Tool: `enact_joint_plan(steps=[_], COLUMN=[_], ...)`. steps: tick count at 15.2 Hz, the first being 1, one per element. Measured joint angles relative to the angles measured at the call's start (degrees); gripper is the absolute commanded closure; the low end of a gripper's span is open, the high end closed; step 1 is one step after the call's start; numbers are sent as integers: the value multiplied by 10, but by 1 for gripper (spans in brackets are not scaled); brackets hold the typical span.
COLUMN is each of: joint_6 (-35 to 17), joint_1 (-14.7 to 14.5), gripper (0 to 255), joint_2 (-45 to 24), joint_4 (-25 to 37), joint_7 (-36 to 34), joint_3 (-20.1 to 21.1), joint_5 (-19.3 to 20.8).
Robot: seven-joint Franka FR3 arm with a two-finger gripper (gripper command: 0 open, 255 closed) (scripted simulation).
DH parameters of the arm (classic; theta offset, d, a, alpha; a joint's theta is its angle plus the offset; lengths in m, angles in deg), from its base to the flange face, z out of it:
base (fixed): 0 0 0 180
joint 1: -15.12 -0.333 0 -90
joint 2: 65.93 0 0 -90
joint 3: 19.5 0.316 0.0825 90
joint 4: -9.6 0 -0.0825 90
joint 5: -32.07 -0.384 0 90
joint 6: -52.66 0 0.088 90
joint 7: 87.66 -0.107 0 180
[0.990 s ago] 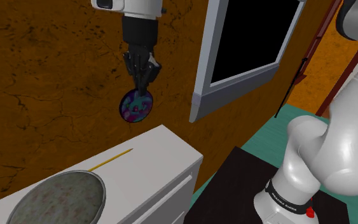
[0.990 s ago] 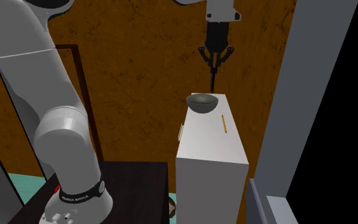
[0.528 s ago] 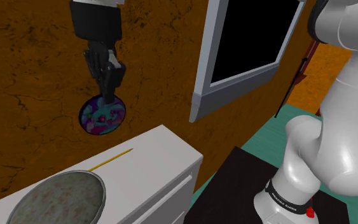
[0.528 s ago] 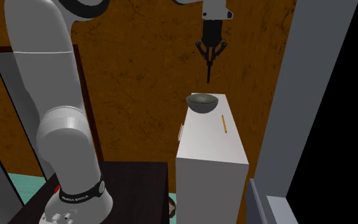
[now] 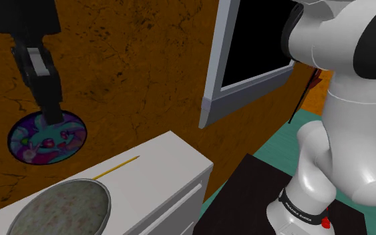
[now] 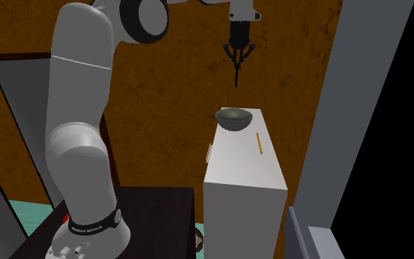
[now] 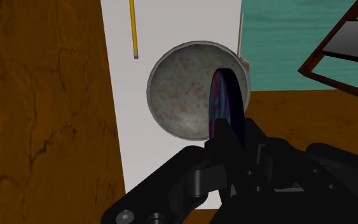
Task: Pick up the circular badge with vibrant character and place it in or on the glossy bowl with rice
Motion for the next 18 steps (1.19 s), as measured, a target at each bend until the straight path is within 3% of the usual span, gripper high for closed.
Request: enact_joint_plan(steps=[2, 3, 18], joint_6=[56, 61, -86], joint_1=[-28, -33, -20], gripper=[255, 255, 255], joint_2=[-82, -94, -43], joint_4=[139, 154, -44], joint_7=[-21, -25, -28], joint_3=[4, 5, 6], joint_5=[18, 20, 10])
